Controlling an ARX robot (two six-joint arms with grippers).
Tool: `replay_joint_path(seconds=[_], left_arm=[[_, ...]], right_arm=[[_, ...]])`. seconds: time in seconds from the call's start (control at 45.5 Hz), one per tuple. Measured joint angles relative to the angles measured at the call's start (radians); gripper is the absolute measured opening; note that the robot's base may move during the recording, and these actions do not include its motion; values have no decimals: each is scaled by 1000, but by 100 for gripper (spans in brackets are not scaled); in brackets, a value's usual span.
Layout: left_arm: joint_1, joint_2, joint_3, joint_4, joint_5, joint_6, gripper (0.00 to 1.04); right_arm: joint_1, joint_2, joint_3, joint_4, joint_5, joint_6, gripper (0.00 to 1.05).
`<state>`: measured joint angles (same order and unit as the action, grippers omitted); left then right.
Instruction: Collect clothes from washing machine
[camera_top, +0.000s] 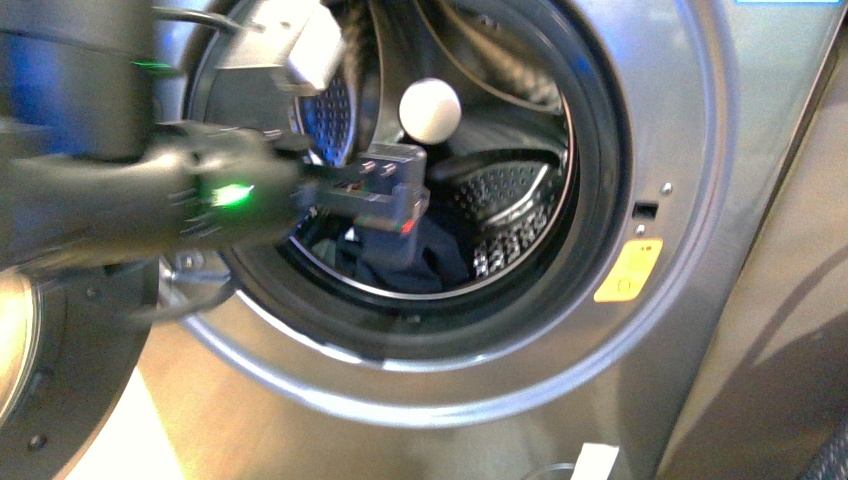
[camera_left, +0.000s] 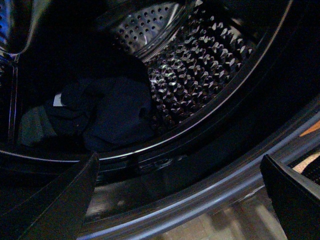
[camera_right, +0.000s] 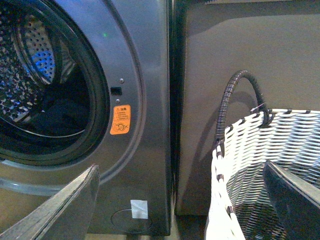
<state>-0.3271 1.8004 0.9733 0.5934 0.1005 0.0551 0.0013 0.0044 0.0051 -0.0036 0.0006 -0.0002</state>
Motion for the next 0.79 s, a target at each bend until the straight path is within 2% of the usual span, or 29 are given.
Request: replay_joint_path(seconds=[0.33, 0.792], left_arm=[[-27, 199, 230, -63, -53, 50, 98], [-19, 429, 606, -239, -77, 61, 98]], right_arm=[[0, 0, 0, 0, 0, 0, 97], [0, 0, 0, 0, 0, 0, 97]])
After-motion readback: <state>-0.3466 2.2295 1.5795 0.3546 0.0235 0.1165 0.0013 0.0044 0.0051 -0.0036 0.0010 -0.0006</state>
